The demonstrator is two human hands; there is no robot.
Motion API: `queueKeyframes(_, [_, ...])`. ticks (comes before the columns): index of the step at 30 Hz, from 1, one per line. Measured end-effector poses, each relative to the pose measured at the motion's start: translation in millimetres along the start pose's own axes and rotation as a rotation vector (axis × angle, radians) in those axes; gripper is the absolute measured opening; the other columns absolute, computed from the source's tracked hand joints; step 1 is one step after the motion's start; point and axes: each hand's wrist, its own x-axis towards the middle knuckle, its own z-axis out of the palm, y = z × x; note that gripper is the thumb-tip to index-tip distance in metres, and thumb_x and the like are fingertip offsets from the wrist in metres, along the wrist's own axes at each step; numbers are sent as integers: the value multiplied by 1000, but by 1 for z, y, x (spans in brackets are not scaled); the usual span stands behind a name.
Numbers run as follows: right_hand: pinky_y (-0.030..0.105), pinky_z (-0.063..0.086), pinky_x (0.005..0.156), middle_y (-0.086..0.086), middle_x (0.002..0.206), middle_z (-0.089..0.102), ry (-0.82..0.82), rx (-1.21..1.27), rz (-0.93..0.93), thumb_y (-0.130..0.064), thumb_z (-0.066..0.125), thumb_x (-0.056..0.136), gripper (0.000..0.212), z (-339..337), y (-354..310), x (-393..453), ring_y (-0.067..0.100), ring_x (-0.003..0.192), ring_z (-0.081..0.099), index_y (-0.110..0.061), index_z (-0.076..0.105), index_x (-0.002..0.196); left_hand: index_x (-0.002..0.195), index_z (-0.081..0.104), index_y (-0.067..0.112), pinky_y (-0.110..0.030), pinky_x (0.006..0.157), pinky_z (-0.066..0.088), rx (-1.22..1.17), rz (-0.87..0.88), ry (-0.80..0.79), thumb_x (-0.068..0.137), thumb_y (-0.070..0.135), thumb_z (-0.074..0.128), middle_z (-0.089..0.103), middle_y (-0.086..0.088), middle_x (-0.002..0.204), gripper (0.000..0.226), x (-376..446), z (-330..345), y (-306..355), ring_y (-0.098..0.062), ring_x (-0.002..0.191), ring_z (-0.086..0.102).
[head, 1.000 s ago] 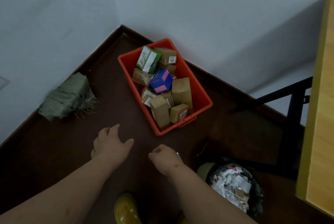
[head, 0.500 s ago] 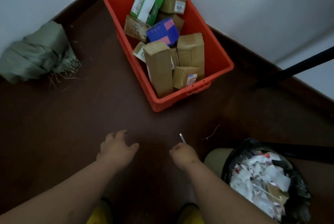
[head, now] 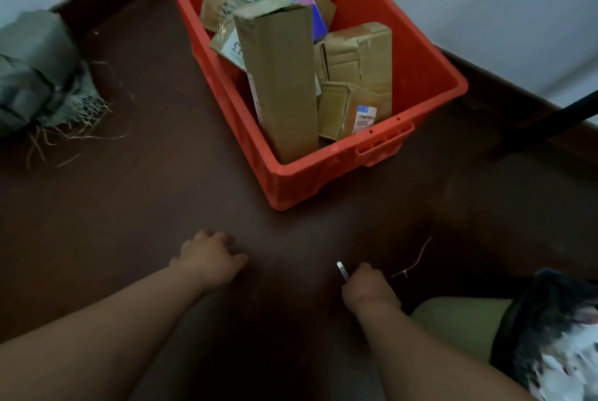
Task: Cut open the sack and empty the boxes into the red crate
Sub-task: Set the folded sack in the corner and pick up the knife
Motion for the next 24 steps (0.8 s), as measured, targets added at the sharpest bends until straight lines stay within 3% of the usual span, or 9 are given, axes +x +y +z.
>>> queueKeyframes(9, [41, 38, 99, 5, 133, 54, 7, -60, -30, -27, 44, 93, 33, 15, 1, 8, 28, 124, 52, -20, 54, 124, 131, 53, 34, -41, 108, 39, 62, -8, -23, 85, 55, 54, 44, -8, 141, 51, -2, 3, -2, -31, 131, 43])
queueKeyframes(13, [39, 45, 99, 11, 128, 59, -62, 103, -60, -25, 48, 93, 30, 7, -13, 7, 31, 119, 57, -14, 53, 120, 131, 54, 31, -37, 107, 40, 54, -8, -20, 87, 52, 54, 46, -8, 141, 49, -4, -4, 2, -30, 129, 46])
queueKeyframes(16, [41, 52, 87, 17, 111, 65, -245, 499, -67, -23, 49, 96, 21, -11, -27, -3, 33, 98, 67, -9, 51, 113, 131, 55, 24, -31, 105, 41, -9, 2, -23, 90, 45, 55, 50, -9, 140, 46, -9, -10, 7, -28, 127, 50])
queueKeyframes(19, [41, 52, 70, 8, 79, 57, -571, 899, 39, -28, 40, 102, 15, -34, -34, -27, 23, 68, 65, -17, 47, 95, 130, 57, 19, -28, 103, 42, -90, 9, -29, 90, 41, 58, 56, -7, 136, 45, -15, -16, 11, -23, 124, 54])
queueKeyframes(24, [21, 34, 44, 5, 67, 49, -721, 942, -40, -17, 37, 100, 14, -63, -39, -58, 12, 44, 39, -18, 47, 90, 128, 58, 17, -22, 99, 41, -124, 19, -32, 92, 40, 57, 59, -6, 133, 43, -32, -29, 17, -20, 122, 55])
